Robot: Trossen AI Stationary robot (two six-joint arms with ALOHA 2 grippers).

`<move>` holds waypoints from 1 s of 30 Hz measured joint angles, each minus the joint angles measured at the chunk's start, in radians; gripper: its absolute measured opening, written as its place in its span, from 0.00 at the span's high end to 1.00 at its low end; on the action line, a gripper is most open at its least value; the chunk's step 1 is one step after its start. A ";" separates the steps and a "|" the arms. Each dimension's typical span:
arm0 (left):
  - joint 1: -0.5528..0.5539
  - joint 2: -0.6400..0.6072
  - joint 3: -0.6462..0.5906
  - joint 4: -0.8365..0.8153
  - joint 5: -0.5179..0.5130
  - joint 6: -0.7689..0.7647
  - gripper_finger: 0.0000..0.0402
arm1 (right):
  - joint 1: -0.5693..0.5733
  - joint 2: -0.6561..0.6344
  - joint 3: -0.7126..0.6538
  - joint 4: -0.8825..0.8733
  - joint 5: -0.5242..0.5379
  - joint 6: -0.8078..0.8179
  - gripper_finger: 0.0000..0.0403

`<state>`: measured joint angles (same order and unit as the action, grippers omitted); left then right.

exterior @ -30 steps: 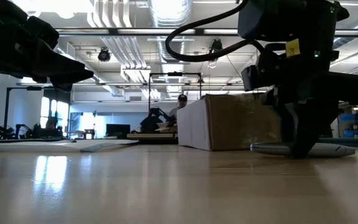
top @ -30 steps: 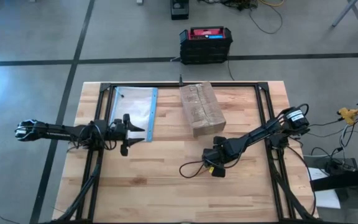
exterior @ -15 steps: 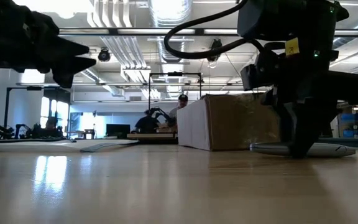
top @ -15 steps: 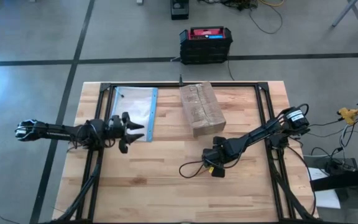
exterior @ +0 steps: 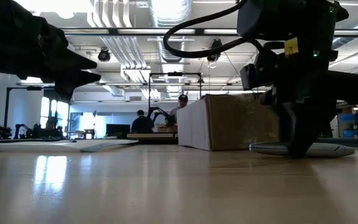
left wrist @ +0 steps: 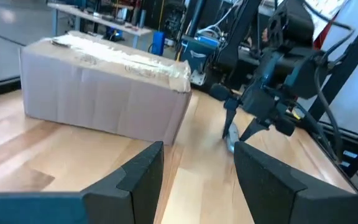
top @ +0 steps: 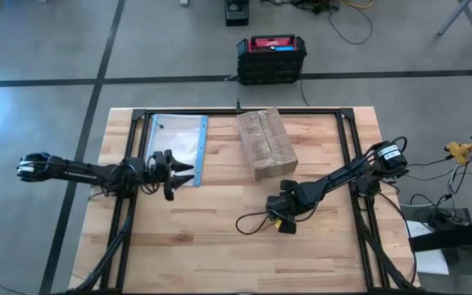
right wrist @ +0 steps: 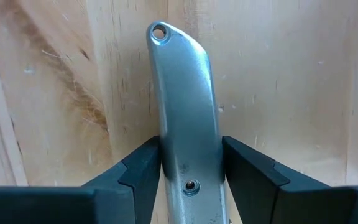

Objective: Pack items into zip bag
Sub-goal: Open the brown box using the silver cutter blade

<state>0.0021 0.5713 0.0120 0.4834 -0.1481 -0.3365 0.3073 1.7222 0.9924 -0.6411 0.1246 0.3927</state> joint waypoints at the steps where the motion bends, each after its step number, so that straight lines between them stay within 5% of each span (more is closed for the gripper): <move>1: -0.002 0.026 0.000 0.021 0.000 -0.016 0.55 | 0.000 0.000 0.000 0.000 0.000 0.000 0.60; 6: -0.037 0.168 0.000 0.153 0.052 -0.051 0.55 | -0.002 0.000 0.000 0.053 0.014 -0.062 0.59; 14: -0.204 0.403 0.049 0.323 -0.199 -0.059 0.58 | -0.002 0.000 0.004 0.235 -0.011 -0.080 0.62; 20: -0.291 0.550 0.122 0.319 -0.314 -0.065 0.63 | 0.003 0.000 0.057 0.165 -0.076 -0.188 0.64; 30: -0.296 0.694 0.195 0.314 -0.322 -0.070 0.65 | 0.000 -0.002 0.118 -0.031 -0.101 -0.220 0.67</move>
<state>-0.2943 1.2649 0.2066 0.7971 -0.4702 -0.4069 0.3073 1.7206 1.1107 -0.6722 0.0240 0.1729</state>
